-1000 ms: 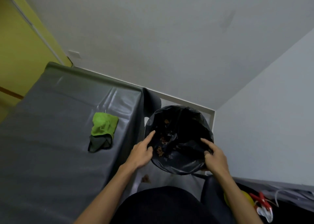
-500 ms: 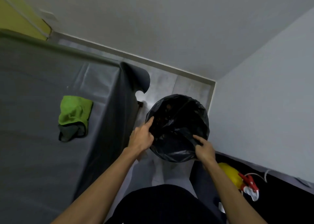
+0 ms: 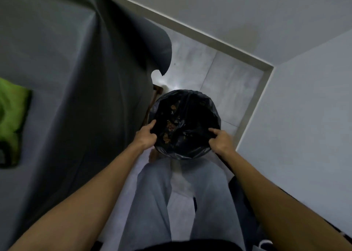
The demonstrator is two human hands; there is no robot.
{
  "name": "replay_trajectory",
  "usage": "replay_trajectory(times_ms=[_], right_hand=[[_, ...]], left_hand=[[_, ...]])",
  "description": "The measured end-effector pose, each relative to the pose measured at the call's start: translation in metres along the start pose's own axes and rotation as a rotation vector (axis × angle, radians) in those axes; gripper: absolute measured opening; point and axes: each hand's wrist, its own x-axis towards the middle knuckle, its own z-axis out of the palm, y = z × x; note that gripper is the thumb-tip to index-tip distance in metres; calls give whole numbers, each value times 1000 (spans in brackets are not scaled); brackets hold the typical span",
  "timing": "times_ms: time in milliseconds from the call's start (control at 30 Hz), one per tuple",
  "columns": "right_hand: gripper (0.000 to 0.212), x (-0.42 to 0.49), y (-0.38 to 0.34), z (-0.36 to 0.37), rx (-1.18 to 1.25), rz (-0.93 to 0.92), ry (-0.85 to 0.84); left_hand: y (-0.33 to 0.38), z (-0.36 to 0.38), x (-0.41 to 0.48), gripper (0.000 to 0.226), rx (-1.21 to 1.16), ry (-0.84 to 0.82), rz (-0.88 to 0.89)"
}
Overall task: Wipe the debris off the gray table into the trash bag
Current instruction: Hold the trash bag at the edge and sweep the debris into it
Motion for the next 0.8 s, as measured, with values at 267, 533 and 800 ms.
replay_trajectory(times_ms=[267, 533, 800], right_hand=[[70, 157, 0, 55, -134, -125, 24], [76, 248, 12, 109, -77, -145, 80], [66, 231, 7, 113, 154, -100, 18]], left_hand=[[-39, 24, 158, 76, -142, 30, -9], [-61, 48, 248, 76, -265, 170, -2], [-68, 61, 208, 81, -332, 76, -92]])
